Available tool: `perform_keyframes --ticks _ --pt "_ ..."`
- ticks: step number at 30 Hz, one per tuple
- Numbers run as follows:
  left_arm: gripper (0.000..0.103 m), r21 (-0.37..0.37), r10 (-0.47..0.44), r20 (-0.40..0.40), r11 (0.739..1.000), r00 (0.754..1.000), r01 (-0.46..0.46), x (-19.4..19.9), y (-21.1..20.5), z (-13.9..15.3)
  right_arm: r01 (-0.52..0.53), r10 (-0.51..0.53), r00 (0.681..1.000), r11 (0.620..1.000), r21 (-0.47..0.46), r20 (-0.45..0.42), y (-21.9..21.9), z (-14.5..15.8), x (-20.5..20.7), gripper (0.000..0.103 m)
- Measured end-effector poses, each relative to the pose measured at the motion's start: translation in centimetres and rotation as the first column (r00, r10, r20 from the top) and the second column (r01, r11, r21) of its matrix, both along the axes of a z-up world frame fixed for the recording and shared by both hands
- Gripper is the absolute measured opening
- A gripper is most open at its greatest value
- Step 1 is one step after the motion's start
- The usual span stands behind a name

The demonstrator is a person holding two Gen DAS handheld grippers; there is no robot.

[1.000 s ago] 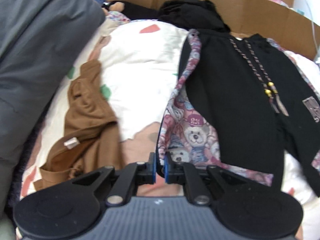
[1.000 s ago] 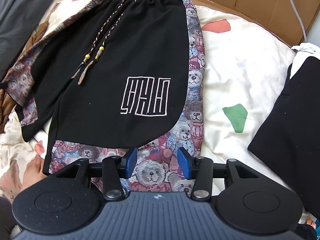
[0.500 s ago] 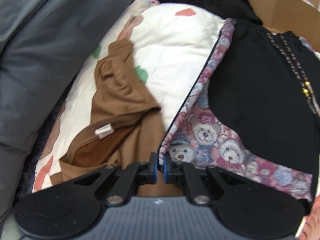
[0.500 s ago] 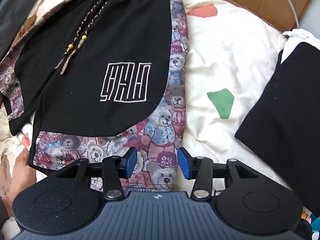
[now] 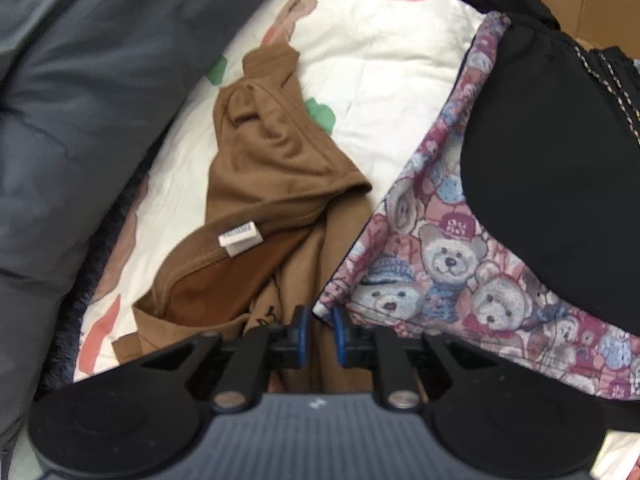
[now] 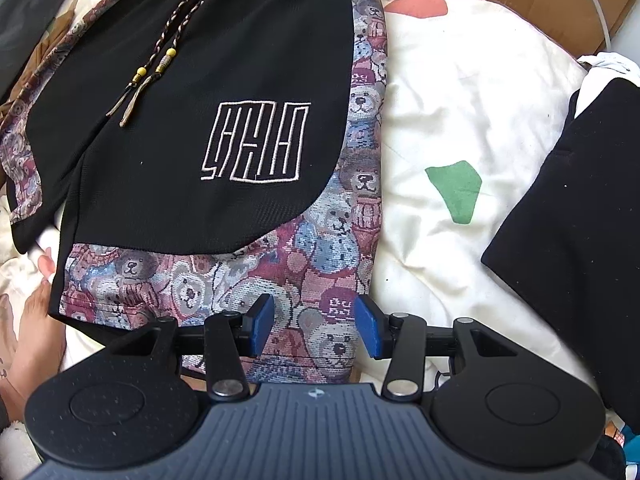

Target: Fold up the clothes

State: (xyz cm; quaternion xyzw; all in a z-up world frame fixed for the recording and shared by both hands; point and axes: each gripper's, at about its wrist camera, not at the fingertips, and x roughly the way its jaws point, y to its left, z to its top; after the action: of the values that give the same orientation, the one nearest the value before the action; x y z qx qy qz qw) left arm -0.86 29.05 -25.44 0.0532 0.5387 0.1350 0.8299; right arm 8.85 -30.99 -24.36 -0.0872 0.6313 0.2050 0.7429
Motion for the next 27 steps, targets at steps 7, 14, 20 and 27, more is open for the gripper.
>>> perform_keyframes --ticks 7,14,20,27 --pt "0.028 0.012 -0.042 0.105 0.999 0.994 0.041 0.0 -1.1 2.2 0.003 -0.003 1.0 1.0 -0.011 -0.009 -0.2 -0.5 0.0 0.049" --pt "0.025 -0.093 -0.129 0.122 0.986 0.984 0.14 3.8 -2.5 1.0 -0.004 0.004 1.0 1.0 -0.008 -0.008 0.0 -0.2 -0.2 0.049" --pt "0.025 -0.131 -0.126 0.133 0.981 0.983 0.143 7.5 -3.4 -0.9 0.009 -0.009 1.0 1.0 -0.009 -0.012 -0.2 -0.2 -0.1 0.049" --pt "0.025 -0.159 -0.026 0.119 0.986 0.993 0.045 10.4 -2.3 -2.7 0.039 -0.039 0.999 0.999 -0.007 -0.035 -0.8 -0.8 0.0 0.049"
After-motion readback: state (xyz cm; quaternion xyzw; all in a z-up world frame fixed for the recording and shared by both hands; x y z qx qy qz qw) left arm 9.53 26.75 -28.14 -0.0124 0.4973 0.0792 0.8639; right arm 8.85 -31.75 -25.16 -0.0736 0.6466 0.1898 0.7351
